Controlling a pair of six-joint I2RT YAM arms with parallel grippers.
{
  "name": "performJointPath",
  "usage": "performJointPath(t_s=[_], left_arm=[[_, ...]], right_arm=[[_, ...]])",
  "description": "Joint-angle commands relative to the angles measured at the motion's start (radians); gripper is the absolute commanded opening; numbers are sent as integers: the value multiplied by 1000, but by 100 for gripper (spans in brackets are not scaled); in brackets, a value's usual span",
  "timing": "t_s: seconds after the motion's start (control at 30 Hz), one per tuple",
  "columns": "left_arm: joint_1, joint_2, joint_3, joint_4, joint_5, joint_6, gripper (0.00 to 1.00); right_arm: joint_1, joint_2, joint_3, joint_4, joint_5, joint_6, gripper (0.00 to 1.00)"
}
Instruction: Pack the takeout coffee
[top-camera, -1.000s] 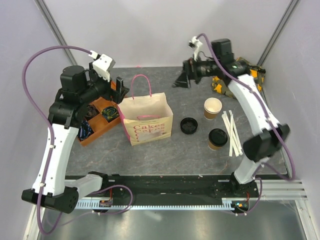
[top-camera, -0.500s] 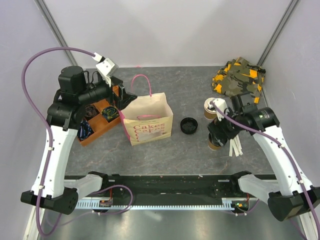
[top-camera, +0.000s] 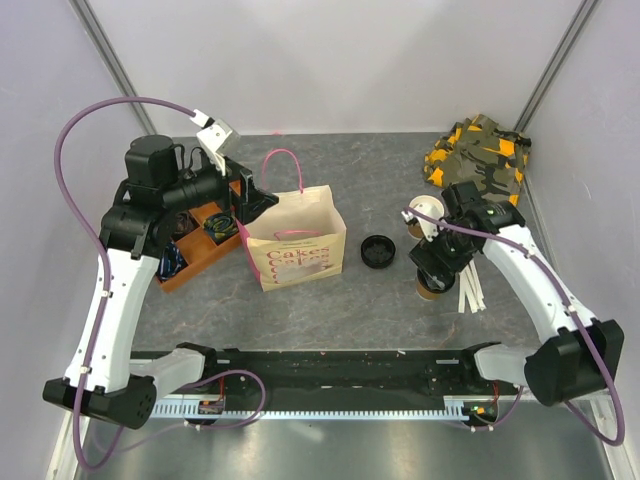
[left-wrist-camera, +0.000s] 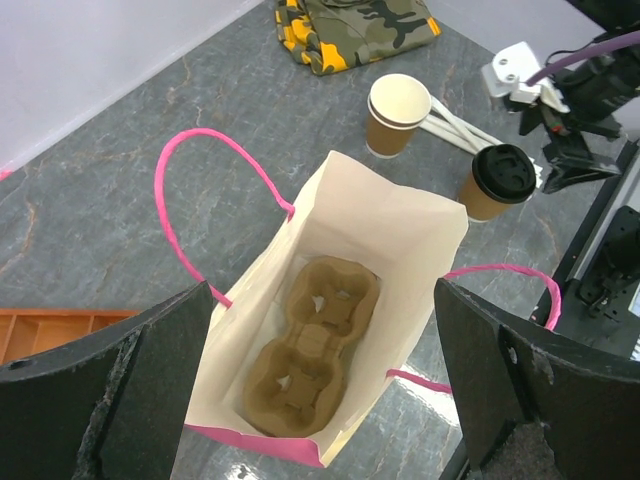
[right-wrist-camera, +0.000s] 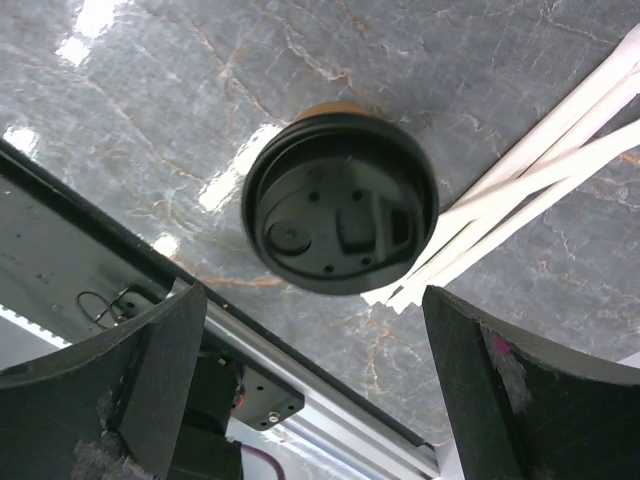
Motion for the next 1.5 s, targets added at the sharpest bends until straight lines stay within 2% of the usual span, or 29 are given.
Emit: performJointPath(t_s=[0.0, 0.63, 1.1, 1.3, 1.47], left_arm=[[-2, -30, -13, 31, 6, -52, 100], [-2, -12, -5, 46, -3, -93, 100], [-2, 4, -10, 52, -17, -125, 100], [0, 2, -31, 62, -34, -166, 99], [1, 7, -36, 60, -57, -161, 99]], right_arm=[[-15, 55, 19, 71, 18, -38, 98], [-55, 96, -34, 122, -67, -90, 98], [-59, 86, -87, 171, -50, -101, 98], [-61, 74, -96, 185, -65, -108, 90], [-64, 58, -114, 186, -68, -119, 87]])
